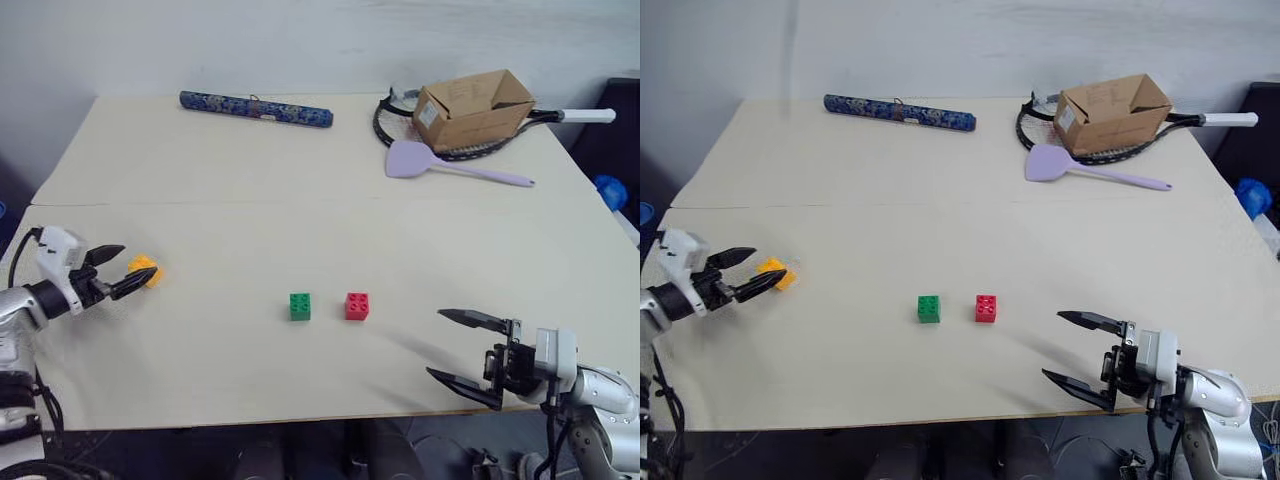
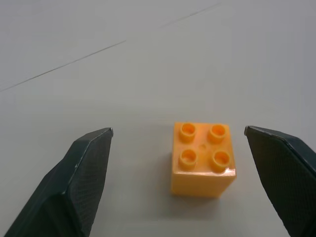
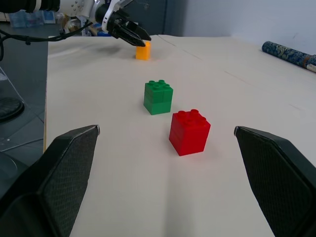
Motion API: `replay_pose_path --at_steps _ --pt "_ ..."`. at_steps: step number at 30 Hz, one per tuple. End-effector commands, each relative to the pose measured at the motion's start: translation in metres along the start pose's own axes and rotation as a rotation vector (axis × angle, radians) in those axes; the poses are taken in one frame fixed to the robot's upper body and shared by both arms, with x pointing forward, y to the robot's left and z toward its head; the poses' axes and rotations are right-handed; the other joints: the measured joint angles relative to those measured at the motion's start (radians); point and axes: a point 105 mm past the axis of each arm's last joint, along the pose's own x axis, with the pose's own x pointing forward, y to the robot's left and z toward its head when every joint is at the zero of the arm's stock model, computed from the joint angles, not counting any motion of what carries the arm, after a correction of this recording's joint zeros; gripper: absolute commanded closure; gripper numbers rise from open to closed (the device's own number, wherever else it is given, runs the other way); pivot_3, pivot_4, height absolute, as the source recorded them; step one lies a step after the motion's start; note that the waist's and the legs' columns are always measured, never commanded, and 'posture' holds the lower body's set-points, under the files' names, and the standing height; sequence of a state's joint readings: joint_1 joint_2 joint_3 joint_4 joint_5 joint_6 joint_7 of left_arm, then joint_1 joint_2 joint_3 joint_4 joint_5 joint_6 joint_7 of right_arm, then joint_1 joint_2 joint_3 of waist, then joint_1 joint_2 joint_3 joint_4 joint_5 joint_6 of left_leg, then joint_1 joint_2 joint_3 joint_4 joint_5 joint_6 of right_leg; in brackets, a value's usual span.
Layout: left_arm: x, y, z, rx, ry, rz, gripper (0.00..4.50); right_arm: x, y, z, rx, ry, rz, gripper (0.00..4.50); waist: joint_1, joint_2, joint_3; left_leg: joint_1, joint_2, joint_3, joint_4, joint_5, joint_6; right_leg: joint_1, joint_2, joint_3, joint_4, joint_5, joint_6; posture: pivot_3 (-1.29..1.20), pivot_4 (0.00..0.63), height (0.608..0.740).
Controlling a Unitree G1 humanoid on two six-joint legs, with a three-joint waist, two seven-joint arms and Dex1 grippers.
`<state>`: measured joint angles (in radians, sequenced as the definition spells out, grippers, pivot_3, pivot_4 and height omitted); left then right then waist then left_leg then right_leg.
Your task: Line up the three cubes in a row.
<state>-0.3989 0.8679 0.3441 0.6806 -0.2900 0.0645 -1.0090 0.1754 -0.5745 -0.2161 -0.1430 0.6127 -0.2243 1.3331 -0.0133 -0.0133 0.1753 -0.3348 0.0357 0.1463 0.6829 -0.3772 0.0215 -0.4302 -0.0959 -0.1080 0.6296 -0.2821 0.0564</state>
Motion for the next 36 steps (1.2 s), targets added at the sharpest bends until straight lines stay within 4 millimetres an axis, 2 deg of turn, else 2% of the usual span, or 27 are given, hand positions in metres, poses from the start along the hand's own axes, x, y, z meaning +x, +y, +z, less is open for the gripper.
replay_pose_path --at_steps 1,4,6,8,13,14,15,17,19,21,24,26,29,36 --pt "-0.003 0.007 0.003 0.035 0.028 -0.016 0.01 -0.001 0.0 0.001 -0.031 -0.011 -0.027 0.0 -0.002 0.0 0.0 0.0 0.0 0.0 0.0 0.0 0.0 0.0 0.0 -0.001 0.0 0.0 0.0 0.0 0.15 0.74" --pt "-0.001 0.004 0.0 0.054 0.063 -0.067 0.01 -0.004 0.005 -0.006 -0.027 -0.003 -0.046 0.0 -0.002 -0.001 0.0 0.0 0.0 0.0 0.0 0.0 0.0 0.0 0.0 -0.001 0.0 0.0 0.0 0.0 0.15 0.74" --pt "0.003 0.003 0.004 0.051 0.032 -0.076 0.39 -0.005 0.007 -0.009 -0.024 0.0 -0.05 0.0 0.002 -0.001 0.0 0.0 0.0 0.0 0.0 0.0 0.0 0.0 0.0 -0.001 0.0 0.0 0.0 0.0 0.15 0.74" --pt "0.006 0.002 0.007 0.038 0.002 -0.082 0.91 -0.006 0.008 -0.011 -0.025 0.003 -0.051 0.0 0.007 -0.001 0.0 0.0 0.0 0.0 0.001 0.0 0.0 0.0 0.0 0.0 0.0 0.0 0.0 0.0 0.15 0.74" --pt "0.003 -0.006 0.005 0.065 0.021 -0.143 2.54 -0.007 0.006 -0.011 -0.029 0.004 -0.063 0.0 0.009 -0.001 0.0 0.001 0.0 0.0 0.001 0.0 0.0 0.0 -0.001 0.001 0.0 0.0 0.0 0.0 0.15 0.74" --pt "0.004 -0.012 0.012 0.086 -0.009 -0.181 2.87 -0.007 0.006 -0.01 -0.03 0.005 -0.062 0.0 0.009 -0.001 0.0 0.0 0.0 0.0 0.001 0.0 0.0 0.0 -0.001 0.001 0.0 0.0 0.0 0.0 0.15 0.74" --pt "0.005 -0.019 0.025 0.082 -0.072 -0.235 3.01 -0.007 0.005 -0.009 -0.031 0.005 -0.061 0.0 0.01 -0.001 0.0 0.0 0.0 0.0 0.001 0.0 0.0 0.0 -0.001 0.001 0.0 0.0 0.0 0.0 0.15 0.74" --pt "0.011 -0.042 0.05 0.135 -0.143 -0.375 3.0 -0.007 0.001 -0.006 -0.039 0.01 -0.058 0.0 0.011 -0.001 0.0 0.0 0.0 0.0 0.001 0.0 0.0 0.0 -0.001 0.001 0.001 0.0 0.0 0.0 0.15 0.74" --pt "0.014 -0.068 0.061 0.247 -0.118 -0.525 3.0 -0.008 -0.004 -0.002 -0.046 0.011 -0.067 0.0 0.015 -0.001 0.0 -0.001 -0.001 -0.001 0.002 0.001 0.001 0.0 -0.002 0.001 0.002 0.0 0.0 0.0 0.15 0.74" --pt "0.013 -0.091 0.064 0.349 -0.079 -0.652 3.0 -0.009 -0.007 0.0 -0.05 0.014 -0.072 0.0 0.014 -0.001 0.0 0.0 -0.002 -0.001 0.003 0.001 0.001 0.001 -0.003 0.001 0.002 0.0 0.0 0.0 0.15 0.74" --pt "0.013 -0.113 0.064 0.435 -0.037 -0.771 3.0 -0.009 -0.009 0.0 -0.05 0.017 -0.071 0.0 0.011 0.001 0.001 0.0 -0.002 -0.001 0.003 0.001 0.001 0.0 -0.002 0.002 0.002 0.0 0.0 0.0 0.15 0.74" --pt "0.015 -0.127 0.056 0.487 -0.003 -0.848 3.0 -0.006 -0.009 0.002 -0.051 0.011 -0.065 0.0 0.007 0.001 0.001 0.0 -0.001 0.0 0.002 0.001 0.0 0.0 -0.001 0.002 0.002 0.0 0.0 0.0 0.15 0.74" --pt "0.02 -0.139 0.041 0.5 0.039 -0.902 3.0 0.001 -0.01 0.006 -0.051 0.005 -0.047 0.0 0.007 0.001 0.001 0.001 0.0 0.0 0.003 0.001 0.0 0.0 0.0 0.003 0.0 0.0 0.0 0.0 0.15 0.74" --pt "0.031 -0.14 0.023 0.494 0.058 -0.886 3.0 0.019 -0.017 0.018 -0.061 -0.004 -0.04 0.0 0.013 0.001 0.001 0.0 0.0 0.0 0.003 0.001 0.0 0.0 -0.001 0.003 -0.001 0.0 0.0 0.0 0.15 0.74"
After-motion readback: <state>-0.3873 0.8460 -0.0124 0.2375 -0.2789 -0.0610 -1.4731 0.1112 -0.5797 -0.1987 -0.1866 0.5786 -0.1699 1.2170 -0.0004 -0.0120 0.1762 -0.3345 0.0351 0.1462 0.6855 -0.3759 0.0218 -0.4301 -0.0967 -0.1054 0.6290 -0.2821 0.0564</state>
